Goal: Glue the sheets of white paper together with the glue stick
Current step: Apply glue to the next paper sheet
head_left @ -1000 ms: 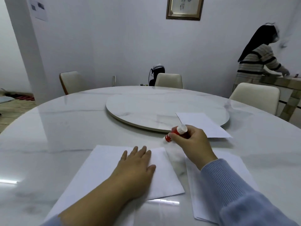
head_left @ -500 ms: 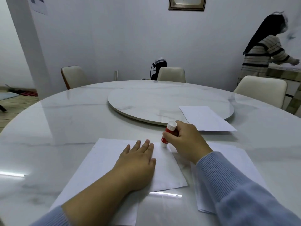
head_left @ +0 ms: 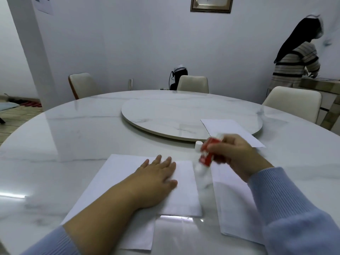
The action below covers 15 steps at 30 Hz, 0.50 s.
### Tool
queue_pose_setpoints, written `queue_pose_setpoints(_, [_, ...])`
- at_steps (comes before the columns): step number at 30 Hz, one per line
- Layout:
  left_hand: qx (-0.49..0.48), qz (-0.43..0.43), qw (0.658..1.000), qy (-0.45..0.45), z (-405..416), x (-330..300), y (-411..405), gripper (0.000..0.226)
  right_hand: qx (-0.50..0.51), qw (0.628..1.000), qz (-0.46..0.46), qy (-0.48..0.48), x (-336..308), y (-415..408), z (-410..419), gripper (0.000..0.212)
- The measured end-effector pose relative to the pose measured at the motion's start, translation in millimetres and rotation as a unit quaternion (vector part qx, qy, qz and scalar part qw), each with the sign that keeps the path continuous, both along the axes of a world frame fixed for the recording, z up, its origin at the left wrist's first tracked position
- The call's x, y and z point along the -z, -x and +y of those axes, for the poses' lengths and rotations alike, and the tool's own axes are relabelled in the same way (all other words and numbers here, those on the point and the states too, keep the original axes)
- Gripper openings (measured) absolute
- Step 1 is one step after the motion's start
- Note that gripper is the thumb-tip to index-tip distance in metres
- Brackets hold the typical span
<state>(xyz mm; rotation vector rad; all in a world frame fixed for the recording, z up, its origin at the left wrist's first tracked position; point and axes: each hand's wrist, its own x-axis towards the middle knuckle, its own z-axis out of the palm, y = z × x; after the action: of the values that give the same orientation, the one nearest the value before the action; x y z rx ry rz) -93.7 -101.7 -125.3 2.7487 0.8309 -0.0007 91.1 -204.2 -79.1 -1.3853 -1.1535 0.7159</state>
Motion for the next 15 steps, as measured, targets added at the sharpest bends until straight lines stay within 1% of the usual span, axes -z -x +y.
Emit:
queue_pose_setpoints(1, [0.028, -0.002, 0.999, 0.020, 0.1, -4.6, 2.8, 0.054, 0.052, 0.994, 0.061, -0.068, 1.0, -3.4, 1.8, 0.009])
queue_pose_setpoints(2, [0.038, -0.011, 0.999, 0.024, -1.4, -8.1, 5.2, 0.054, 0.105, 0.983, 0.096, -0.118, 2.1, -5.4, 4.1, 0.009])
queue_pose_setpoints(3, [0.017, -0.032, 0.999, 0.005, -3.6, -9.7, 6.2, 0.054, 0.148, 0.973, 0.094, -0.149, 3.5, -5.9, 6.9, 0.014])
queue_pose_setpoints(4, [-0.042, -0.059, 0.997, -0.037, -5.3, -10.1, 6.0, 0.053, 0.173, 0.969, 0.066, -0.164, 5.8, -5.7, 9.7, 0.015])
queue_pose_setpoints(5, [-0.125, -0.075, 0.985, -0.090, -5.5, -9.2, 5.8, 0.053, 0.180, 0.969, 0.032, -0.167, 7.8, -3.5, 12.3, 0.015])
queue_pose_setpoints(6, [-0.190, -0.065, 0.972, -0.123, -6.7, -9.6, 6.5, 0.056, 0.173, 0.971, 0.003, -0.165, 10.7, -1.4, 14.3, 0.016])
queue_pose_setpoints(7, [-0.215, -0.028, 0.967, -0.133, -7.3, -9.3, 7.3, 0.060, 0.162, 0.974, -0.021, -0.155, 14.2, 0.5, 16.8, 0.016])
queue_pose_setpoints(8, [-0.194, 0.012, 0.974, -0.119, -7.1, -7.9, 7.9, 0.062, 0.155, 0.977, -0.046, -0.143, 16.8, 2.7, 18.5, 0.017])
queue_pose_setpoints(9, [-0.140, 0.035, 0.987, -0.074, -6.0, -6.4, 9.1, 0.061, 0.152, 0.977, -0.074, -0.131, 18.1, 5.2, 21.1, 0.017])
queue_pose_setpoints(11, [-0.038, 0.033, 0.998, 0.023, -5.8, -10.2, 11.1, 0.058, 0.139, 0.976, -0.121, -0.114, 19.7, 10.7, 27.2, 0.017])
queue_pose_setpoints(12, [-0.021, 0.016, 0.999, 0.038, -5.6, -10.9, 10.8, 0.058, 0.124, 0.977, -0.137, -0.104, 20.5, 14.9, 29.9, 0.017])
queue_pose_setpoints(13, [-0.033, -0.007, 0.999, 0.026, -4.5, -9.6, 9.2, 0.058, 0.107, 0.978, -0.150, -0.094, 21.3, 19.5, 32.3, 0.016])
queue_pose_setpoints(15, [-0.101, -0.027, 0.994, -0.021, -1.6, -3.6, 5.5, 0.060, 0.087, 0.978, -0.176, -0.074, 23.2, 25.3, 36.0, 0.012])
